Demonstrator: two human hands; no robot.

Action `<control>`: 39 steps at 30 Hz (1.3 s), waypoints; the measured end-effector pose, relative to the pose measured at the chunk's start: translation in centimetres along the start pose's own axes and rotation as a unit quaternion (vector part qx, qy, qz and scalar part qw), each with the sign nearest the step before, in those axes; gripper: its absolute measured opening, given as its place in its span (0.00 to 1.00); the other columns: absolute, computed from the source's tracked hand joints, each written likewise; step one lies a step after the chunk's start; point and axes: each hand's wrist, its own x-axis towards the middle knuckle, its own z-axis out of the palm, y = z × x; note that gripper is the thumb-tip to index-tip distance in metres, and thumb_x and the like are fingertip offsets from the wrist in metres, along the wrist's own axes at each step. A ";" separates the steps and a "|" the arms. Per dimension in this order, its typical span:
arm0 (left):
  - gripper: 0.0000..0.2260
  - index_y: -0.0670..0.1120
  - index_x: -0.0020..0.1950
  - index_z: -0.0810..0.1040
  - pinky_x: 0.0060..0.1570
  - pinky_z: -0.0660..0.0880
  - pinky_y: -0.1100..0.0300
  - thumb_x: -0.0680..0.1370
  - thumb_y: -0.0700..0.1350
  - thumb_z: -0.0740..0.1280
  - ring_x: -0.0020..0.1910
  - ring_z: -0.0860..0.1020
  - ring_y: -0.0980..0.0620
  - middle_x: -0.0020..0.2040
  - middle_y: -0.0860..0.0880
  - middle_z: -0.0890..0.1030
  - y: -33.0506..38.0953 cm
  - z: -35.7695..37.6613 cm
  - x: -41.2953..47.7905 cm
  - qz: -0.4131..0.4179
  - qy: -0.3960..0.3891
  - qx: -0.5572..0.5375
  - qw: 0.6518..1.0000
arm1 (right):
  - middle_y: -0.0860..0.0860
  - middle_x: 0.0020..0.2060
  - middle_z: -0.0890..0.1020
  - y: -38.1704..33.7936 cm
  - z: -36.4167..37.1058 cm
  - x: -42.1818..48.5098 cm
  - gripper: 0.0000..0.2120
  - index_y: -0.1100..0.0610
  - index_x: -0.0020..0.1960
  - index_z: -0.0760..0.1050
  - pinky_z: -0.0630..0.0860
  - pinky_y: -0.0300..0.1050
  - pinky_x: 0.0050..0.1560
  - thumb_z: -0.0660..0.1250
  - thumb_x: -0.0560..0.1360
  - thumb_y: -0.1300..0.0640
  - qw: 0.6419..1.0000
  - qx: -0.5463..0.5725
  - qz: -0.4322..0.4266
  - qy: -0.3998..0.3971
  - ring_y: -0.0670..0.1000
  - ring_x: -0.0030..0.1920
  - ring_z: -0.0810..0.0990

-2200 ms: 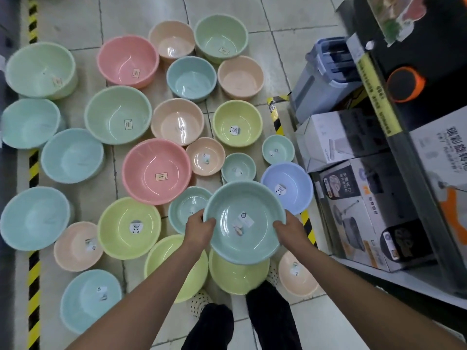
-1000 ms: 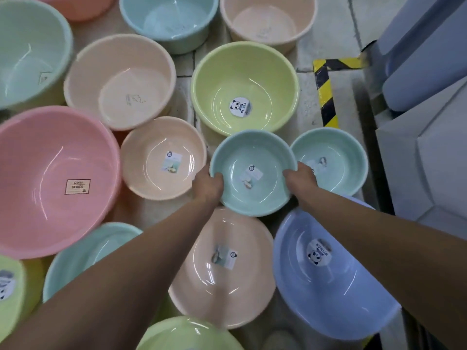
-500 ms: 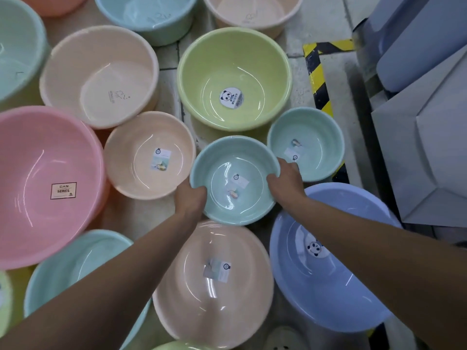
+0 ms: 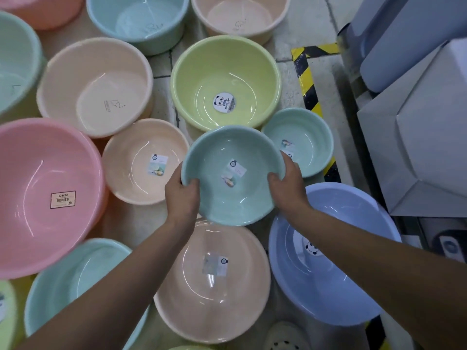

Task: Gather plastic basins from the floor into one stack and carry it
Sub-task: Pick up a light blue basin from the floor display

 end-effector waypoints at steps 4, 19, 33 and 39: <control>0.20 0.49 0.61 0.80 0.43 0.74 0.62 0.72 0.36 0.60 0.42 0.77 0.57 0.48 0.52 0.82 2.0 2.4 0.5 0.050 0.004 0.020 0.999 | 0.51 0.60 0.73 -1.0 -2.4 1.0 0.22 0.53 0.72 0.69 0.72 0.45 0.58 0.62 0.79 0.61 0.998 0.000 -0.025 0.054 0.51 0.58 0.74; 0.08 0.44 0.46 0.83 0.39 0.76 0.58 0.72 0.40 0.65 0.39 0.80 0.46 0.38 0.47 0.82 3.5 17.1 4.6 -0.024 -0.092 0.071 0.993 | 0.52 0.34 0.77 0.2 -11.9 11.7 0.15 0.58 0.55 0.77 0.68 0.33 0.21 0.59 0.74 0.71 0.989 0.059 0.055 0.120 0.50 0.32 0.73; 0.08 0.40 0.44 0.81 0.37 0.73 0.57 0.67 0.40 0.67 0.37 0.76 0.44 0.37 0.44 0.79 2.2 15.2 5.2 -0.081 -0.086 0.047 0.992 | 0.52 0.45 0.81 4.3 -9.1 9.2 0.17 0.52 0.59 0.75 0.75 0.39 0.31 0.64 0.72 0.63 0.987 0.118 0.109 0.033 0.54 0.44 0.80; 0.03 0.45 0.34 0.76 0.38 0.69 0.57 0.68 0.38 0.67 0.35 0.71 0.48 0.33 0.48 0.74 6.9 8.7 -0.2 -0.082 -0.108 -0.002 0.991 | 0.51 0.40 0.80 -1.4 -9.8 1.4 0.20 0.55 0.55 0.78 0.75 0.39 0.32 0.63 0.64 0.63 0.981 0.169 0.093 0.020 0.52 0.40 0.77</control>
